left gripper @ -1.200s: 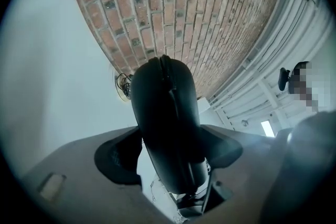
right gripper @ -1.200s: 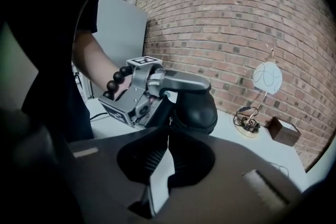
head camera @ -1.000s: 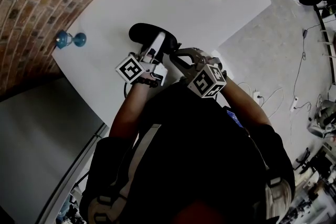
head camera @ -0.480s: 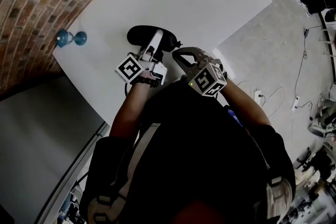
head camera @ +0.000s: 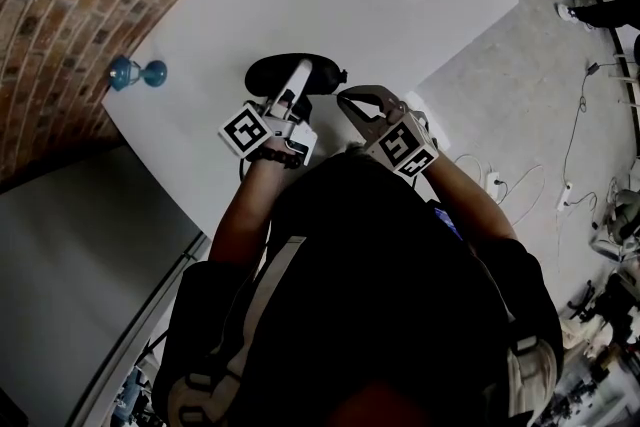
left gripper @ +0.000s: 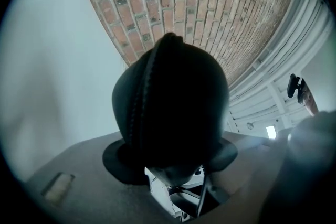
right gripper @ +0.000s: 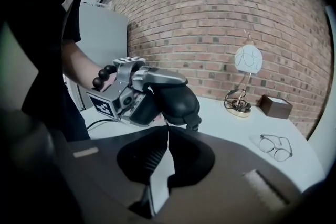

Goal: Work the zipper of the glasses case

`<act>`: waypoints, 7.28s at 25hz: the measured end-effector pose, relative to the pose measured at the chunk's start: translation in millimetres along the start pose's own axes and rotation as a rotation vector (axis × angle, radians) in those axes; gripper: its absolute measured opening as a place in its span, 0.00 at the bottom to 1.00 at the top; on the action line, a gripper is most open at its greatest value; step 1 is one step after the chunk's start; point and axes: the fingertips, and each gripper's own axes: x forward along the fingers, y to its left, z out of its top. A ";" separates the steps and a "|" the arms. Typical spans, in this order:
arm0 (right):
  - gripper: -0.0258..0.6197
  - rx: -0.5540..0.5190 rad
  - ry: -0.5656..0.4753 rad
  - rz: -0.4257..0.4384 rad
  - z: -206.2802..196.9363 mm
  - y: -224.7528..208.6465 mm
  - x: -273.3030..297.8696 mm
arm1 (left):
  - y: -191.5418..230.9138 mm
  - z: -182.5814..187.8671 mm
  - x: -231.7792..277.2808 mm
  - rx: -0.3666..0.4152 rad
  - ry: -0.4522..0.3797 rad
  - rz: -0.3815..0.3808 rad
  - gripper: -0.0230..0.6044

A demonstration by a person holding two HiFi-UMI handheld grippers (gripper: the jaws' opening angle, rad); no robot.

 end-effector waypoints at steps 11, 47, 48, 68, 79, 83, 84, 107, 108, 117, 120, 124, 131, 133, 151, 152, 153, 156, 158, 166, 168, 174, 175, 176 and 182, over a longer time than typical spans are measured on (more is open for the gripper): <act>0.05 -0.038 -0.003 -0.033 -3.5 -12.5 -3.9 | 0.7 -0.9 -3.7 -0.020 0.043 -0.002 0.44; 0.06 -0.179 -0.201 -0.061 55.3 -9.0 -23.0 | -26.5 -4.0 -18.1 -0.094 0.362 -0.167 0.44; 0.06 -0.182 -0.207 -0.059 58.1 -8.2 -22.8 | -27.8 -5.1 -18.6 -0.090 0.379 -0.172 0.44; 0.06 -0.282 -0.145 -0.062 48.0 -4.4 -17.6 | -24.2 -44.2 -29.7 0.120 0.707 -0.131 0.44; 0.06 -0.251 -0.124 -0.074 40.6 -13.2 -12.8 | -9.6 -74.0 -25.3 0.304 0.889 -0.097 0.44; 0.07 -0.261 -0.127 -0.079 42.9 -16.4 -11.8 | -6.5 -81.7 -26.1 0.350 0.959 -0.087 0.44; 0.07 -0.261 -0.128 -0.080 44.0 -16.8 -11.2 | -4.7 -86.4 -28.0 0.373 0.994 -0.083 0.44; 0.07 -0.258 -0.123 -0.074 46.1 -18.4 -6.4 | 24.9 -126.1 -56.6 0.558 1.368 -0.027 0.45; 0.07 -0.256 -0.125 -0.075 46.4 -18.6 -7.1 | 24.0 -126.4 -56.7 0.557 1.373 -0.032 0.45; 0.07 -0.258 -0.128 -0.067 50.4 -16.7 -7.7 | 25.5 -135.3 -65.2 0.580 1.471 -0.041 0.45; 0.07 -0.277 -0.129 -0.061 52.0 -14.4 -5.9 | 26.9 -139.4 -71.6 0.584 1.518 -0.042 0.45; 0.07 -0.280 -0.130 -0.057 53.4 -14.0 -4.9 | 27.5 -141.5 -72.7 0.598 1.549 -0.048 0.45; 0.07 -0.279 -0.122 -0.039 50.6 -11.8 -3.7 | 33.5 -139.0 -79.0 0.639 1.614 -0.037 0.45; 0.07 -0.289 -0.115 -0.030 49.1 -9.7 -2.8 | 37.5 -137.0 -83.5 0.664 1.656 -0.027 0.45; 0.04 -0.324 -0.049 0.088 10.0 8.5 9.2 | 76.7 -119.9 -105.7 0.890 1.916 -0.063 0.47; 0.04 -0.309 -0.047 0.092 9.4 8.4 9.1 | 78.9 -120.4 -103.0 0.906 1.893 -0.068 0.47; 0.04 -0.295 -0.044 0.096 8.6 8.2 8.9 | 81.1 -120.3 -100.3 0.920 1.866 -0.068 0.52; 0.04 -0.265 -0.023 0.100 2.6 6.4 8.9 | 87.9 -112.7 -88.4 0.963 1.756 -0.044 0.62; 0.04 -0.239 -0.003 0.096 -2.7 4.0 9.0 | 91.0 -101.1 -77.5 0.999 1.651 -0.005 0.65; 0.04 -0.022 0.036 0.051 -11.6 -19.3 11.9 | 91.8 -52.7 -57.8 1.117 1.185 0.182 0.66; 0.04 0.005 0.046 0.045 -15.1 -22.9 11.7 | 82.7 -51.6 -52.8 1.154 1.103 0.188 0.66; 0.04 0.079 0.077 0.025 -20.4 -27.4 14.7 | 53.9 -63.6 -37.1 1.278 0.989 0.174 0.64; 0.04 0.093 0.081 0.023 -20.9 -28.0 14.6 | 49.8 -63.5 -35.5 1.285 0.957 0.185 0.64; 0.04 0.106 0.086 0.021 -21.1 -28.3 14.3 | 46.3 -64.2 -34.4 1.290 0.928 0.192 0.63; 0.04 0.216 0.109 0.016 -23.2 -28.2 13.0 | 35.7 -83.4 -34.6 1.371 0.895 0.188 0.62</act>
